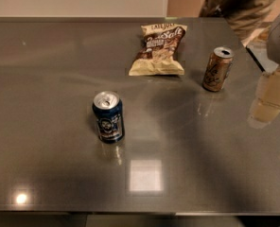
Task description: Move orange can near pepsi can
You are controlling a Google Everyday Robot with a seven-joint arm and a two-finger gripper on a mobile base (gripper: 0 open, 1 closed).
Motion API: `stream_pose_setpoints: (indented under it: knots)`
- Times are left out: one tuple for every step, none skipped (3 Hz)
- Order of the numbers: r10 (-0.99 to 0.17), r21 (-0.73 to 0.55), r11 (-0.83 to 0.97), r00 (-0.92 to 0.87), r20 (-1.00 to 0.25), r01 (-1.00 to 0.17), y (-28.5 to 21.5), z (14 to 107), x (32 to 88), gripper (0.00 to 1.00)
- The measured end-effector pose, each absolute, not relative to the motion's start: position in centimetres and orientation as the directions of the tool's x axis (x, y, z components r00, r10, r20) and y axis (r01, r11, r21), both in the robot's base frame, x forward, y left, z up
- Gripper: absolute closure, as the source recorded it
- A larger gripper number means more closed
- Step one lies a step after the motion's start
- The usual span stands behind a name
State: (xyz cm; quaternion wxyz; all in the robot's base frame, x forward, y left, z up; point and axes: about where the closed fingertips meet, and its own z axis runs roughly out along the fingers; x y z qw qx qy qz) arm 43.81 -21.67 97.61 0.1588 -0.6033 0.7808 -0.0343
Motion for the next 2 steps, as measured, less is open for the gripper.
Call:
stream_pose_setpoints:
  knots:
    - [-0.953, -0.247, 0.27, -0.222, -0.207, -0.931, -21.7, 97.6, 43.8, 0.0]
    - [-0.946, -0.262, 0.282, -0.223, -0.234, -0.923, -21.5, 97.6, 46.1, 0.0]
